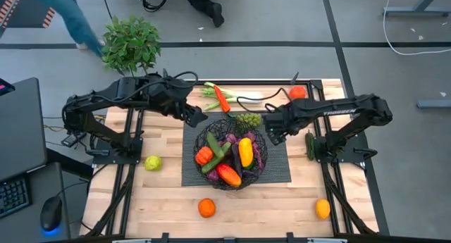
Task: Build produce basket
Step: Put the green chili pepper into the black wire basket, then put the green apple into the black wire basket
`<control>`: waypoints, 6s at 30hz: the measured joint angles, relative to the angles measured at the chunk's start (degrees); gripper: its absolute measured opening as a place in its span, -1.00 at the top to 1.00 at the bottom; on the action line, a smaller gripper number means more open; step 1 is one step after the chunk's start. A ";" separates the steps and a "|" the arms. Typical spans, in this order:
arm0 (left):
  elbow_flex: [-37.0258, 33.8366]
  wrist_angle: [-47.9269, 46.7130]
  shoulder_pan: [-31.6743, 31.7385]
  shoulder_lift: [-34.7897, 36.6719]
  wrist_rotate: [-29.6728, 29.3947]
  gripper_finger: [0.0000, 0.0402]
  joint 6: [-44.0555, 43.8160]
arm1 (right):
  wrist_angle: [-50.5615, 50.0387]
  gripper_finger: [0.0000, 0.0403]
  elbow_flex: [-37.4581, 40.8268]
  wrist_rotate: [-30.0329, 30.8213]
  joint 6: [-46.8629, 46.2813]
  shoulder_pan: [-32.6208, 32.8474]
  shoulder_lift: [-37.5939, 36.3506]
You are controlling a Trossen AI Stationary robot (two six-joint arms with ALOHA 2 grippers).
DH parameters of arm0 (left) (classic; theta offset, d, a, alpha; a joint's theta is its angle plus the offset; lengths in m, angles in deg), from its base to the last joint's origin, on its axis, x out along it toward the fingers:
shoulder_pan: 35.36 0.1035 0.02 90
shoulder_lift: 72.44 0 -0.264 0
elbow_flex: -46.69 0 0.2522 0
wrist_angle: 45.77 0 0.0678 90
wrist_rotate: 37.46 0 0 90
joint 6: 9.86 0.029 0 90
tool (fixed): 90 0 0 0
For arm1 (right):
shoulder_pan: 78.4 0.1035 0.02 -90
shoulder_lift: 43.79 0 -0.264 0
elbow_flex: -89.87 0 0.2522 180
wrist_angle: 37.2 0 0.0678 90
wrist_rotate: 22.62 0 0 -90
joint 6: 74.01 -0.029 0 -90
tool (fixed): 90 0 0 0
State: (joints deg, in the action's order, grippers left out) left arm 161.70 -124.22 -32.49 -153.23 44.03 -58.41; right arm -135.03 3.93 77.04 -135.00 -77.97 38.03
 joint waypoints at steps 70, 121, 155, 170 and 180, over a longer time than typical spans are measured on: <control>0.00 -1.66 -0.59 -0.65 0.16 -0.97 -5.66 | 13.53 -0.53 29.62 -7.38 0.90 -25.60 -0.16; 0.00 -5.03 -3.30 -0.63 3.17 -0.97 -4.86 | 12.27 0.50 28.19 -9.17 48.13 -30.21 15.45; 0.00 -8.52 1.11 -0.63 3.17 -0.97 -4.21 | 20.79 0.61 -13.95 -27.71 21.06 -18.80 -1.18; 0.02 -8.26 1.48 -0.88 3.20 -0.97 -1.80 | 35.35 0.59 -13.53 -18.66 24.41 -5.60 4.43; 0.02 -16.88 1.57 -0.94 2.25 -0.97 -1.86 | 35.30 0.05 -13.51 -13.84 21.63 -3.52 4.96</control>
State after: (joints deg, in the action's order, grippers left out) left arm 161.72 -141.10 -30.91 -154.17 46.28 -60.27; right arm -99.73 -9.58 63.20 -113.37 -81.49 42.99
